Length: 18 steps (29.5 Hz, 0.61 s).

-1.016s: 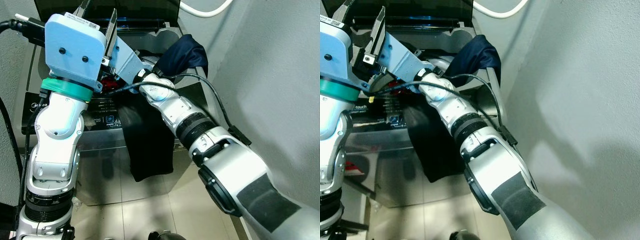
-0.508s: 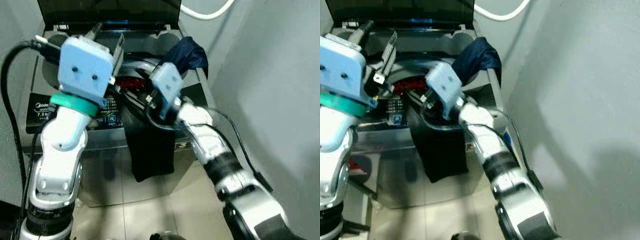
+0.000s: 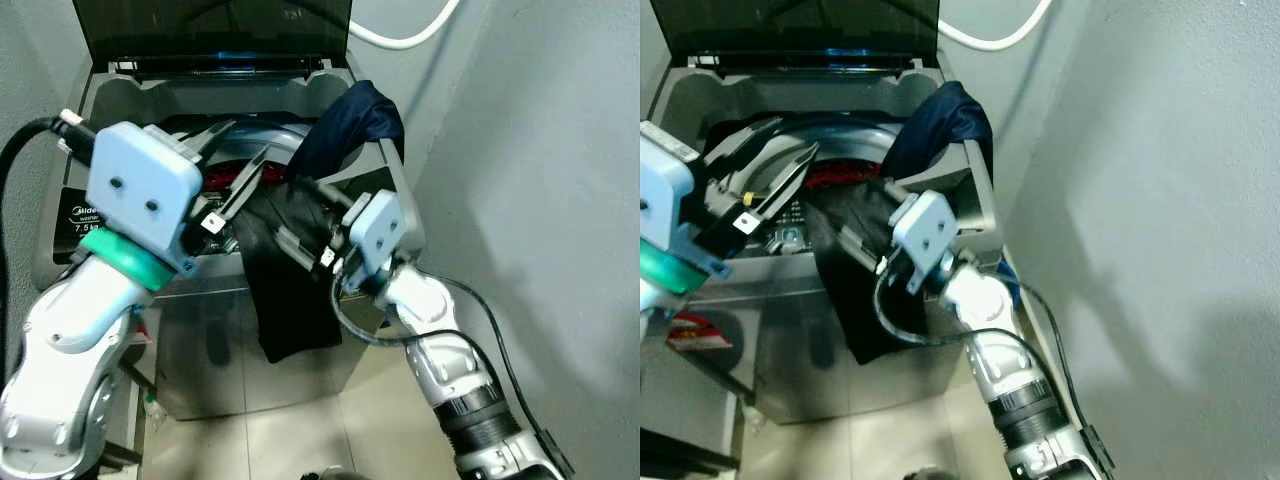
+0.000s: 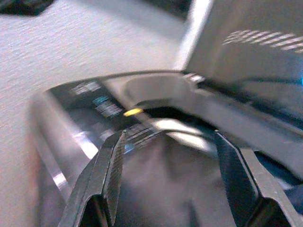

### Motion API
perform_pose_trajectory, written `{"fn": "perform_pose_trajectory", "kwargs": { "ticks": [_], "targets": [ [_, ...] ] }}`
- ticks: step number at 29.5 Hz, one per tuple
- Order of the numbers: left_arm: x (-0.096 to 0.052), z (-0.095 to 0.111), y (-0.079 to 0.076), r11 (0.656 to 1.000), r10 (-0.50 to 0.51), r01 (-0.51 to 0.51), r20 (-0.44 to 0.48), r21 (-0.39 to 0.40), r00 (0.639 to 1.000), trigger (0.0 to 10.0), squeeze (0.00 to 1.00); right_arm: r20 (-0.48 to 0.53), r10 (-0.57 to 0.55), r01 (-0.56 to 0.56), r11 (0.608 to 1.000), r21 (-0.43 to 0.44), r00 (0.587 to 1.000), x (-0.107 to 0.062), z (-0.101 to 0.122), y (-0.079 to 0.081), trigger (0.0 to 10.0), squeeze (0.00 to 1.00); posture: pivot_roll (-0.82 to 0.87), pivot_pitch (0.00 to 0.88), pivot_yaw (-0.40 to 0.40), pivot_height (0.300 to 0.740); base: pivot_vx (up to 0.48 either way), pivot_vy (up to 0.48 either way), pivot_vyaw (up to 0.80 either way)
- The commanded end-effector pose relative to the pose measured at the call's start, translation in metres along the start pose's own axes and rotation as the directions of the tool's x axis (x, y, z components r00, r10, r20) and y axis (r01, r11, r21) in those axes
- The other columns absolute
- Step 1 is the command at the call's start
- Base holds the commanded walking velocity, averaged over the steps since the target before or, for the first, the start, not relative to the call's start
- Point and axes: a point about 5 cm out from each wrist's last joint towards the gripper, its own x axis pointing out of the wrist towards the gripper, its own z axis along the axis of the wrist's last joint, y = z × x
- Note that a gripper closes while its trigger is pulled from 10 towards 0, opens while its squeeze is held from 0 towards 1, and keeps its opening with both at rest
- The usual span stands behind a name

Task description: Clothes washing

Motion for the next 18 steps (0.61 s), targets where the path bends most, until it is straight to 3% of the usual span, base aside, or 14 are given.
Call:
{"fn": "perform_pose_trajectory", "kwargs": {
  "ticks": [1,11,18],
  "targets": [
    [-0.004,0.002,0.001,0.998,0.050,-0.050,-0.004,0.028,0.999,10.0,0.00,0.002,0.033,-0.033,0.999,-0.001,0.999,0.001,0.003,0.005,10.0,0.00,0.14,0.092,-0.034,0.740,0.000,0.000,0.00],
    [-0.010,0.002,-0.002,0.976,0.185,-0.185,0.008,0.117,0.983,10.0,0.00,-0.019,0.086,-0.087,0.996,-0.019,0.996,0.006,0.001,0.016,10.0,0.00,0.14,0.090,-0.048,0.740,0.000,0.000,0.00],
    [-0.026,-0.004,-0.007,0.972,0.235,-0.236,-0.089,-0.002,0.968,10.0,0.00,-0.031,0.089,-0.090,0.996,-0.020,0.996,0.007,-0.001,0.020,10.0,0.00,0.15,0.093,-0.049,0.740,0.000,0.000,0.00]
  ]
}}
